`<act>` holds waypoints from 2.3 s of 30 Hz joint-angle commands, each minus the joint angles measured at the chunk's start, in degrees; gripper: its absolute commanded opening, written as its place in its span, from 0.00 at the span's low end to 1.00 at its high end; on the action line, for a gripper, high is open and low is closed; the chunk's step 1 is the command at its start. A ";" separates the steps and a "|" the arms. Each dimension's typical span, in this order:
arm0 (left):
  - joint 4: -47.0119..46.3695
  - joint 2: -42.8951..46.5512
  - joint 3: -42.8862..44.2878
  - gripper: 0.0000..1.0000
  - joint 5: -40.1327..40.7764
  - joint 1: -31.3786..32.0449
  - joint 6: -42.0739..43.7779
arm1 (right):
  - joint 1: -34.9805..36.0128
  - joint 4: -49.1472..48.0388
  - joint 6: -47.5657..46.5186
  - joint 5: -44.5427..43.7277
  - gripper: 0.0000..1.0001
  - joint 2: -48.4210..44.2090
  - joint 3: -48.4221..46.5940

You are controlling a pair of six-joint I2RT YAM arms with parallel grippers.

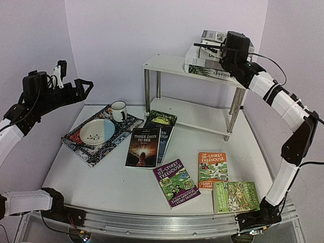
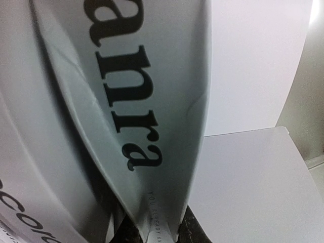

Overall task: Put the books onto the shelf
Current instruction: Place the book on the book pile on the shelf, then adjust the book at the book pile on the shelf.

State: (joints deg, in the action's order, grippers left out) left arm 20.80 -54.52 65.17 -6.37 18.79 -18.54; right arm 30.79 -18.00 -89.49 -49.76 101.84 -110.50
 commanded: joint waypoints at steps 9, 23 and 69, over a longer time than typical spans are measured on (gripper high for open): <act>-1.68 -0.42 0.26 1.00 -0.83 -0.23 -0.54 | -0.20 -3.46 4.09 0.53 0.10 -3.12 0.54; -1.66 -0.96 0.49 1.00 -1.10 -0.24 -0.54 | -0.20 -2.96 3.73 0.13 0.34 -2.88 0.30; -1.65 -1.18 -0.09 1.00 -1.46 -0.24 -1.05 | 2.03 3.67 5.55 -1.05 0.82 -3.76 2.29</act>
State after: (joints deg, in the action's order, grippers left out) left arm 20.80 -55.59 65.17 -7.40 18.79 -19.51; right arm 31.87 -17.08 -85.62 -49.18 98.45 -109.38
